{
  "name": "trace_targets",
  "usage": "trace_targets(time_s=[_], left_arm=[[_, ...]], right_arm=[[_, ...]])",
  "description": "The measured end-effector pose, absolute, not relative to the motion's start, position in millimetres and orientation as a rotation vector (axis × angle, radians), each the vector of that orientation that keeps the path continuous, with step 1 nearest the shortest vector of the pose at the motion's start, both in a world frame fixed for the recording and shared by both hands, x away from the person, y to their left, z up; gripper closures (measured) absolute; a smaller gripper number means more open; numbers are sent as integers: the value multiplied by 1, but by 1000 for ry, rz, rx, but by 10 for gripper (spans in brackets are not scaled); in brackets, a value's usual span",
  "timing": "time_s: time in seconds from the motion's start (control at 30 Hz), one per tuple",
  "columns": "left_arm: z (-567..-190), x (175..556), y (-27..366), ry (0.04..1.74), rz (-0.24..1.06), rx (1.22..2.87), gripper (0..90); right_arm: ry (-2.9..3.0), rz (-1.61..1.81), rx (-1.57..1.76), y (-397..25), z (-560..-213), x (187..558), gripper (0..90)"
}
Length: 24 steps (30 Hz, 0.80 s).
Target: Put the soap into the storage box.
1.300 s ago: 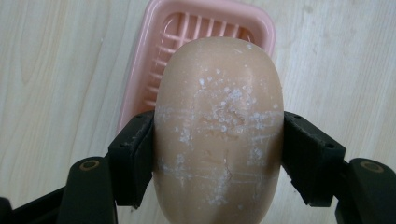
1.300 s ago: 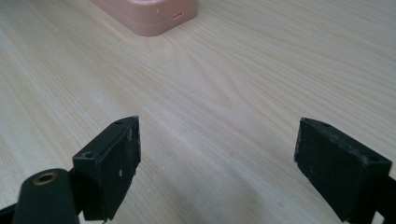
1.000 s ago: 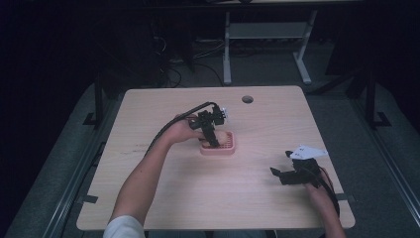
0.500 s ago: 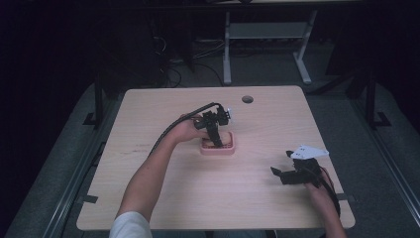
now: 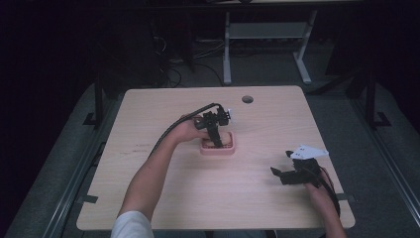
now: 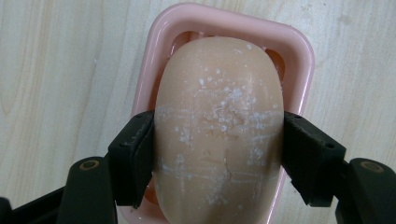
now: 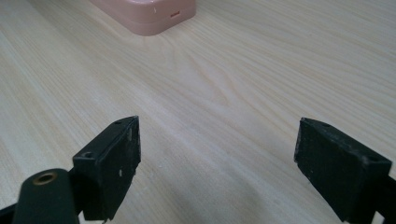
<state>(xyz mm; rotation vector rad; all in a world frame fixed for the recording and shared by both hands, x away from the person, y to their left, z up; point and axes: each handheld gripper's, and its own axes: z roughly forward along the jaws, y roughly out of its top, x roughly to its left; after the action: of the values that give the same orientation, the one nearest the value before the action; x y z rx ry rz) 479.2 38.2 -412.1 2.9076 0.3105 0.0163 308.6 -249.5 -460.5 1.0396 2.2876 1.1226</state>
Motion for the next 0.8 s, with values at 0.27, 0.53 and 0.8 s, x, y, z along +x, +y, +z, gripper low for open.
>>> trace_targets(time_s=[0.27,0.53,0.8], left_arm=[[-414,480,38,322,10,2910,318],[-414,480,38,317,19,2918,316],[-403,479,40,324,46,2873,283]], right_arm=[[2287,1122,1038,-249,-461,309,139],[2287,1122,1035,-249,-461,309,139],[2294,1113,1029,-249,-460,309,139]])
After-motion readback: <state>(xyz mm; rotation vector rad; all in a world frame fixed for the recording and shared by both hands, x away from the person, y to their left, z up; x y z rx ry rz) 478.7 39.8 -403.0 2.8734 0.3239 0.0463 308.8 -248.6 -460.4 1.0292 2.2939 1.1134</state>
